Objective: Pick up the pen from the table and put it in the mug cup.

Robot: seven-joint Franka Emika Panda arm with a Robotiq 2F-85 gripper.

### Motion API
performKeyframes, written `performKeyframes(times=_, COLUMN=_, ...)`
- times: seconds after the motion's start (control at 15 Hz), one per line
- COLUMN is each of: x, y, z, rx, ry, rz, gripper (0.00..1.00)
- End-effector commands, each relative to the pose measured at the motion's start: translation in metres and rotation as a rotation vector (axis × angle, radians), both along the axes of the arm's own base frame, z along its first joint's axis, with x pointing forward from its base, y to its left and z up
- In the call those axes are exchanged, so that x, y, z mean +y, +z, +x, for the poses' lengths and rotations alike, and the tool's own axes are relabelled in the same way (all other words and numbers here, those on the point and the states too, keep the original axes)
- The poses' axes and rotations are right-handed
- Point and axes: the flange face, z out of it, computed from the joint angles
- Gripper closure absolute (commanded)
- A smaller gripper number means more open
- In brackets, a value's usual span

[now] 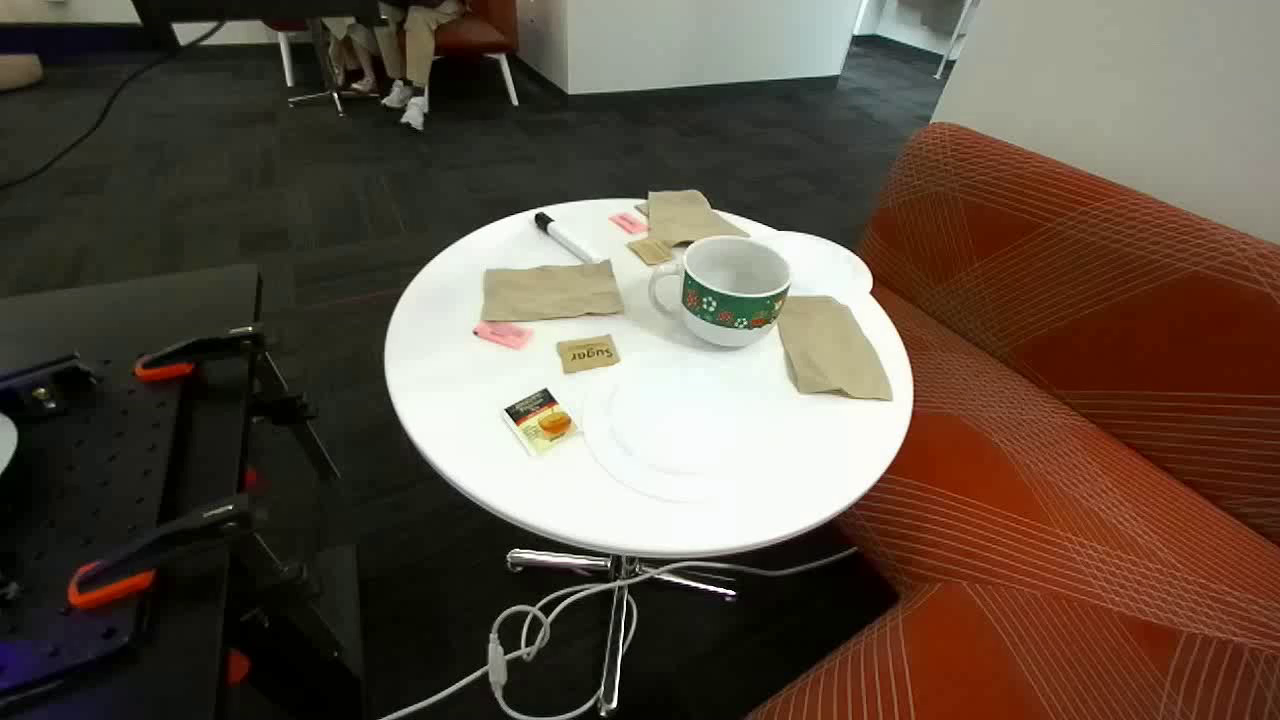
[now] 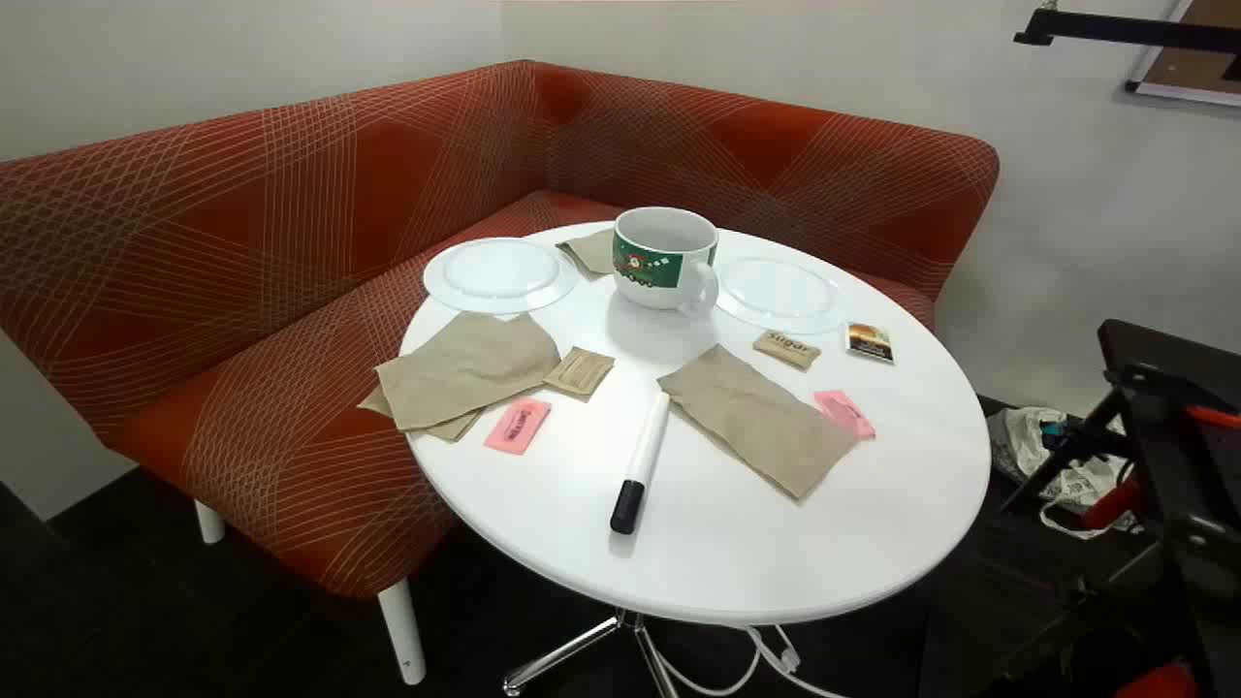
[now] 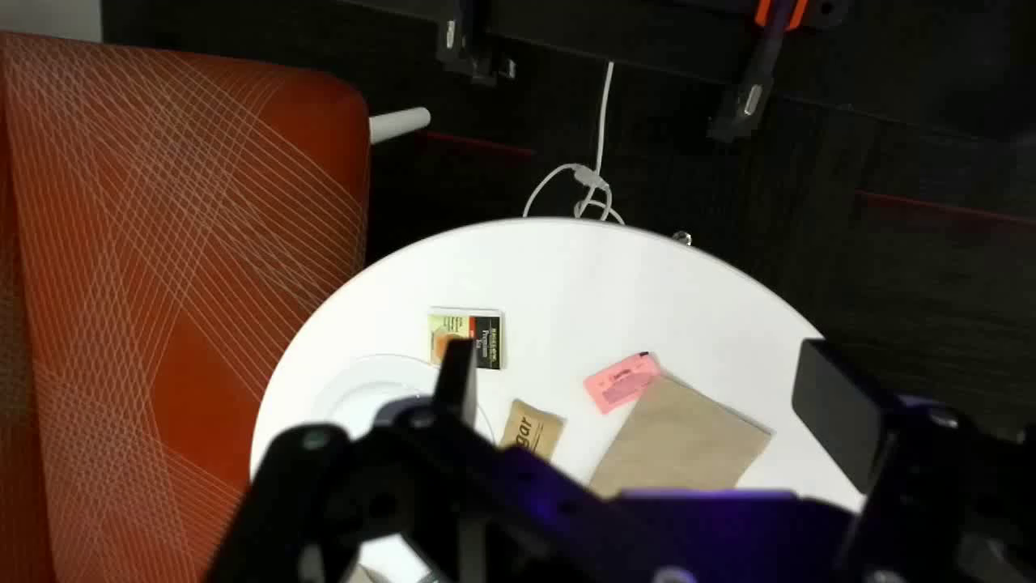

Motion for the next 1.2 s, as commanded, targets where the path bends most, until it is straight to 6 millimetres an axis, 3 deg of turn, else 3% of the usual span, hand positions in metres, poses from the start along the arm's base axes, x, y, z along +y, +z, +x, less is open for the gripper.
performKeyframes(times=0.0, x=0.000, y=0.000, z=0.000, rx=0.001, ry=0.000, rz=0.000, gripper=0.00)
performKeyframes(times=0.4, x=0.000, y=0.000, z=0.000, rx=0.001, ry=0.000, rz=0.000, gripper=0.00)
performKeyframes(times=0.8, x=0.027, y=-0.005, z=0.046, rx=-0.044, ry=-0.006, rz=0.054, gripper=0.00)
performKeyframes(times=1.13, x=0.068, y=-0.029, z=0.087, rx=-0.143, ry=-0.079, rz=0.203, gripper=0.00)
